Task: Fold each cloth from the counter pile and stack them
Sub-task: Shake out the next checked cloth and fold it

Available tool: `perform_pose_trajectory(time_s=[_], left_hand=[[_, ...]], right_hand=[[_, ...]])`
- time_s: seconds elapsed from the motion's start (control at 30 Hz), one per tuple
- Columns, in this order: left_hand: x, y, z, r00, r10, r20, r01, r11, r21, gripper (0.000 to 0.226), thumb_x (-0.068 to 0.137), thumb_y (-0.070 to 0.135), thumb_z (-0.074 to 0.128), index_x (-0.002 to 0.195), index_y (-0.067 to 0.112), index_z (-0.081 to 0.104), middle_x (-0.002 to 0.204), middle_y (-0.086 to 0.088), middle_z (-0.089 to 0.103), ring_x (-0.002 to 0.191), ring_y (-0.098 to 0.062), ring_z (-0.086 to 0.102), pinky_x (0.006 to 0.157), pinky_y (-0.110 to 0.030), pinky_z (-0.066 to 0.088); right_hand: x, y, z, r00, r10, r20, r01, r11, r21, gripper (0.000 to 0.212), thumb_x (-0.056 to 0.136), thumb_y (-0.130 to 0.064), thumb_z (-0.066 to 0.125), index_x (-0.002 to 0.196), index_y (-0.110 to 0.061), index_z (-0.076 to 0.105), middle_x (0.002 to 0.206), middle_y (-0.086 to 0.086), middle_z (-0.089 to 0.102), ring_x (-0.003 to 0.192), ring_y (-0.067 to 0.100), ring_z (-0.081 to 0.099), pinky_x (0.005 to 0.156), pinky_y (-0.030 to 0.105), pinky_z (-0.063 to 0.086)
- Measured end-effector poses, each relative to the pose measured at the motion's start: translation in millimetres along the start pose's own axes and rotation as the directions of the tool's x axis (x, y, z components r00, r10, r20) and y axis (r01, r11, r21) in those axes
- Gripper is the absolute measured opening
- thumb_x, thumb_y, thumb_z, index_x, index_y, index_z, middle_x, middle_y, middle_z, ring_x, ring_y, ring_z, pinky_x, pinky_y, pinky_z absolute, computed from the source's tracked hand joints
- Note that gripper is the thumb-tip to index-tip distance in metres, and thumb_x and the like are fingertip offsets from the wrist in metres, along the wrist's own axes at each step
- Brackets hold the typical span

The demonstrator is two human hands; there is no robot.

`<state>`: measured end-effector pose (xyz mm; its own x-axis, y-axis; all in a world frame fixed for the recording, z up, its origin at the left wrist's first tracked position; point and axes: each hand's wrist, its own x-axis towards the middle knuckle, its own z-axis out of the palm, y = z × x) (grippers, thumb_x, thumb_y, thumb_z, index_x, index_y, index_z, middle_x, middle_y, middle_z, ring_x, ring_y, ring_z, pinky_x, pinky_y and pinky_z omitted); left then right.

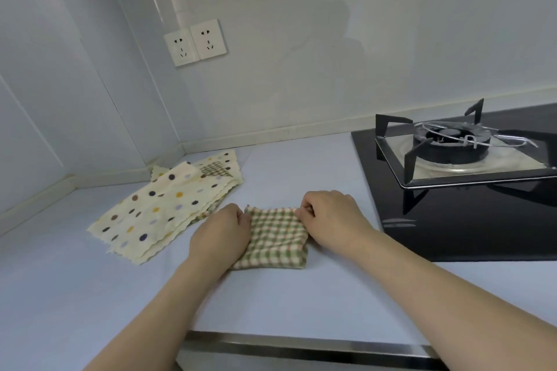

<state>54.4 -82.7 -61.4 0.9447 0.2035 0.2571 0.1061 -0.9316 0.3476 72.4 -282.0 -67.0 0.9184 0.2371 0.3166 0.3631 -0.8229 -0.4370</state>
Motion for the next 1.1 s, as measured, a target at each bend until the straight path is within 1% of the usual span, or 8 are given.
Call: perform_pose_trajectory(time_s=[0.13, 0.27, 0.37, 0.47, 0.57, 0.83, 0.97, 1.1], left_hand=[[0.5, 4.9, -6.6, 0.999, -0.036, 0.032, 0.035, 0.999, 0.026, 0.026, 0.097, 0.042, 0.044, 0.087, 0.019, 0.051, 0.079, 0.006, 0.06, 0.075, -0.015, 0.056, 0.066, -0.032, 0.043], [-26.4, 25.7, -19.1, 0.943, 0.249, -0.219, -0.236, 0.968, 0.082, 0.01, 0.095, 0.032, 0.047, 0.092, 0.023, 0.049, 0.083, 0.007, 0.055, 0.08, -0.018, 0.052, 0.072, -0.037, 0.043], [-59.4, 43.1, -14.3, 0.944, 0.328, -0.033, -0.329, 0.944, -0.024, 0.017, 0.092, 0.043, 0.046, 0.086, 0.028, 0.046, 0.086, 0.013, 0.049, 0.083, -0.014, 0.047, 0.074, -0.034, 0.043], [-77.4, 45.1, -8.4, 0.977, 0.201, 0.068, -0.209, 0.97, 0.127, 0.045, 0.075, 0.074, 0.029, 0.092, 0.034, 0.042, 0.095, 0.016, 0.041, 0.092, -0.013, 0.039, 0.082, -0.033, 0.034], [-85.8, 56.9, -12.2, 0.994, 0.09, 0.056, -0.1, 0.972, 0.213, 0.06, 0.07, 0.082, 0.029, 0.099, 0.032, 0.044, 0.103, 0.011, 0.042, 0.099, -0.016, 0.038, 0.085, -0.036, 0.035], [-95.4, 82.2, -2.9, 0.999, -0.008, -0.041, 0.019, 0.961, 0.276, 0.033, 0.087, 0.036, 0.042, 0.111, 0.013, 0.047, 0.119, -0.009, 0.051, 0.109, -0.027, 0.046, 0.085, -0.039, 0.047], [-95.4, 87.4, -5.2, 0.998, -0.062, 0.017, 0.057, 0.974, 0.22, 0.041, 0.086, 0.036, 0.047, 0.118, 0.011, 0.047, 0.123, -0.009, 0.048, 0.114, -0.028, 0.043, 0.094, -0.041, 0.043], [-93.0, 83.7, -16.5, 0.996, -0.04, 0.079, 0.022, 0.975, 0.223, 0.027, 0.087, 0.037, 0.049, 0.103, 0.015, 0.047, 0.115, -0.007, 0.051, 0.1, -0.024, 0.044, 0.079, -0.033, 0.04]], right_hand=[[6.7, 4.4, 0.0, 0.998, 0.013, 0.06, -0.017, 0.998, 0.06, 0.018, 0.095, -0.033, 0.043, 0.088, -0.023, 0.055, 0.092, -0.006, 0.063, 0.091, 0.019, 0.054, 0.082, 0.034, 0.031], [7.2, 4.2, -3.0, 0.997, 0.021, 0.072, -0.018, 0.999, -0.049, 0.022, 0.093, -0.042, 0.043, 0.098, -0.024, 0.055, 0.106, -0.002, 0.054, 0.104, 0.023, 0.047, 0.09, 0.038, 0.029], [7.6, 6.4, -6.3, 0.994, 0.059, 0.092, -0.052, 0.996, -0.071, 0.025, 0.092, -0.049, 0.045, 0.099, -0.027, 0.054, 0.112, -0.001, 0.049, 0.11, 0.024, 0.042, 0.092, 0.039, 0.026], [8.7, 7.8, -6.3, 0.991, 0.049, 0.127, -0.038, 0.996, -0.083, 0.025, 0.091, -0.048, 0.045, 0.096, -0.026, 0.056, 0.112, 0.0, 0.048, 0.11, 0.026, 0.042, 0.092, 0.039, 0.026], [9.2, 6.5, -5.6, 0.987, 0.05, 0.154, -0.03, 0.991, -0.128, 0.034, 0.089, -0.047, 0.043, 0.104, -0.021, 0.062, 0.111, 0.002, 0.046, 0.109, 0.027, 0.041, 0.091, 0.04, 0.027], [8.2, 8.2, -7.7, 0.983, 0.035, 0.183, -0.014, 0.993, -0.116, 0.033, 0.09, -0.046, 0.043, 0.098, -0.02, 0.061, 0.102, 0.001, 0.04, 0.103, 0.027, 0.041, 0.084, 0.039, 0.025], [8.1, 10.0, -6.6, 0.983, 0.031, 0.181, -0.011, 0.994, -0.111, 0.031, 0.092, -0.045, 0.041, 0.099, -0.021, 0.059, 0.104, 0.001, 0.041, 0.103, 0.027, 0.041, 0.083, 0.038, 0.024], [8.9, 10.8, -5.2, 0.986, 0.021, 0.168, -0.002, 0.994, -0.108, 0.033, 0.092, -0.044, 0.04, 0.101, -0.019, 0.06, 0.107, 0.003, 0.044, 0.104, 0.027, 0.042, 0.085, 0.039, 0.025]])
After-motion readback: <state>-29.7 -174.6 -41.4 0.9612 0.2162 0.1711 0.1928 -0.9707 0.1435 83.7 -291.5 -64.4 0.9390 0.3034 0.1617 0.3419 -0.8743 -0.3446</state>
